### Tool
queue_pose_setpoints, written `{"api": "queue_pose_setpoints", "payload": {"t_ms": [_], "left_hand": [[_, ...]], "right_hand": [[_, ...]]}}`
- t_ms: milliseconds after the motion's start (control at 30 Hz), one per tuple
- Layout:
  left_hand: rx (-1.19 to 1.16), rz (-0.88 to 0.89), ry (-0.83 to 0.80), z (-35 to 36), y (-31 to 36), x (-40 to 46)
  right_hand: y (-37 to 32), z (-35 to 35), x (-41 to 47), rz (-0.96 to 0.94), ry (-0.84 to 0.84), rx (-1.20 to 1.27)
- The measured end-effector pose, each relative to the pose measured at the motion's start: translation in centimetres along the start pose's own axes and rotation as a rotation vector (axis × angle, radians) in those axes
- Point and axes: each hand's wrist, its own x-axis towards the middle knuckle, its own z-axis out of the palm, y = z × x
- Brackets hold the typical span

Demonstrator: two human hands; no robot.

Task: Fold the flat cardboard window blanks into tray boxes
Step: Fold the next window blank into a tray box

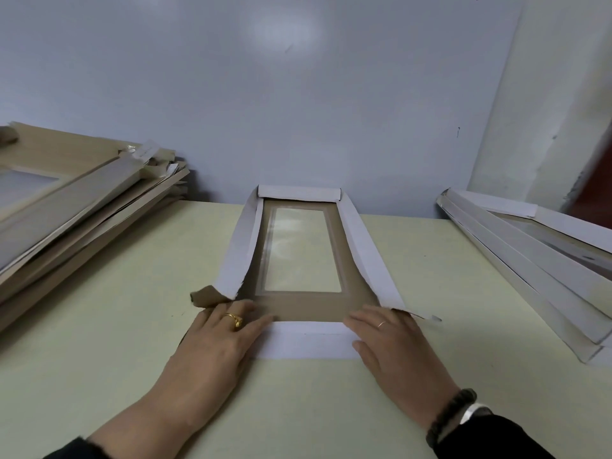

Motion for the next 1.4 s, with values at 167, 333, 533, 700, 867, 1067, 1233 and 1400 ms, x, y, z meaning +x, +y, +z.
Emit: {"api": "queue_pose_setpoints", "payload": {"t_ms": [167, 333, 533, 700, 867, 1067, 1233, 1400], "left_hand": [[-0.189, 0.091, -0.13, 1.1, 1.4, 1.2], [-0.326, -0.04, -0.184, 1.3, 0.4, 1.6], [-0.298, -0.059, -0.102, 0.4, -0.8, 1.2], [-0.201, -0.091, -0.014, 0.2, -0.5, 1.9], [-0.062, -0.113, 0.088, 1.1, -0.1, 2.7], [-0.023, -0.223, -0.115, 2.4, 0.2, 3.7], [-0.052, -0.286, -0.202, 2.9, 0.7, 4.4], [-0.157, -0.308, -0.348, 3.2, 0.3, 4.7]], "right_hand": [[-0.1, 1.5, 0.7, 0.019, -0.194, 0.263], [0.7, 0.6, 0.7, 0.077, -0.13, 0.325], [2.5, 0.1, 0.2, 0.124, -0.042, 0.466], [1.8, 0.0, 0.8, 0.112, 0.034, 0.338], [1.3, 0.7, 1.5, 0.159, 0.087, 0.236], [0.3, 0.6, 2.9, 0.215, 0.051, -0.08], [-0.5, 1.0, 3.0, 0.032, 0.068, -0.039], [0.0, 2.1, 3.0, 0.027, -0.238, 0.151]]}}
